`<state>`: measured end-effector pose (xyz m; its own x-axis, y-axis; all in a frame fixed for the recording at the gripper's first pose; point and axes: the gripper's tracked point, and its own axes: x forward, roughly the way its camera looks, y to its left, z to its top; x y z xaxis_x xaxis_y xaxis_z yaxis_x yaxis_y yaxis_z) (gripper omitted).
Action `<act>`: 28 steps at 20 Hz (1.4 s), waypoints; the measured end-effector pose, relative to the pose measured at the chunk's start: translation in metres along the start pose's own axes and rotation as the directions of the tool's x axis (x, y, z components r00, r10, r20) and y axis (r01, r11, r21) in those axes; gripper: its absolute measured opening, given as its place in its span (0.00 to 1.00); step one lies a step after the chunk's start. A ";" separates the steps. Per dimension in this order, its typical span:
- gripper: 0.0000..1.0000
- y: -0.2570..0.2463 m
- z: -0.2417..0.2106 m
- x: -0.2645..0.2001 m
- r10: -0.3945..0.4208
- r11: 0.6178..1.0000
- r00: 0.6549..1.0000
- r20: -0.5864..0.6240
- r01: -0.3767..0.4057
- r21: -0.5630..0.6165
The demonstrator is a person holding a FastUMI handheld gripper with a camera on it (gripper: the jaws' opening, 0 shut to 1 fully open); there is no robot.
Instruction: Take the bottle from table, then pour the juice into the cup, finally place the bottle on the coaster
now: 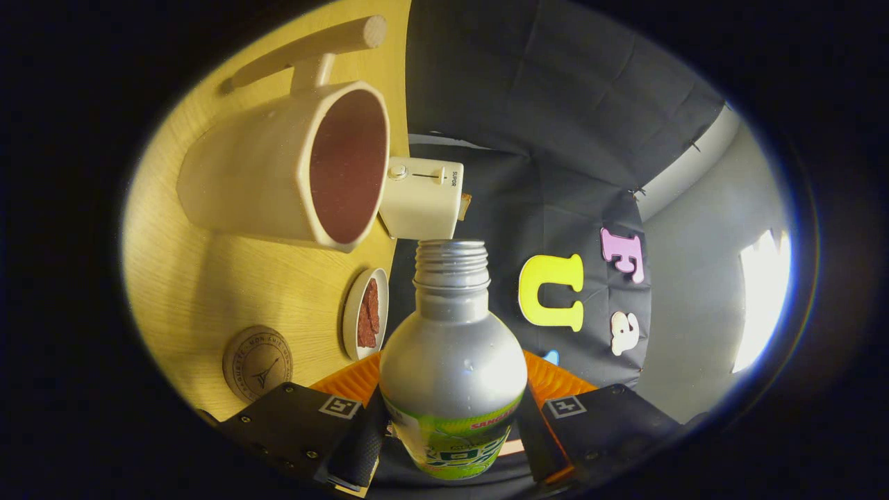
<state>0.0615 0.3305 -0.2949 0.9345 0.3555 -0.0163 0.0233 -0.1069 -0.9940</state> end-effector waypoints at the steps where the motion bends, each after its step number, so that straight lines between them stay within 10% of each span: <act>1: 0.81 -0.001 0.000 0.000 -0.001 1.000 1.000 0.000 0.001 -0.005; 28: 0.81 -0.029 -0.011 0.003 -0.062 0.991 0.998 0.010 0.063 -0.119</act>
<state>0.0677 0.3242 -0.2652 0.9275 0.3711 0.0440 0.1239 -0.1945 -0.9730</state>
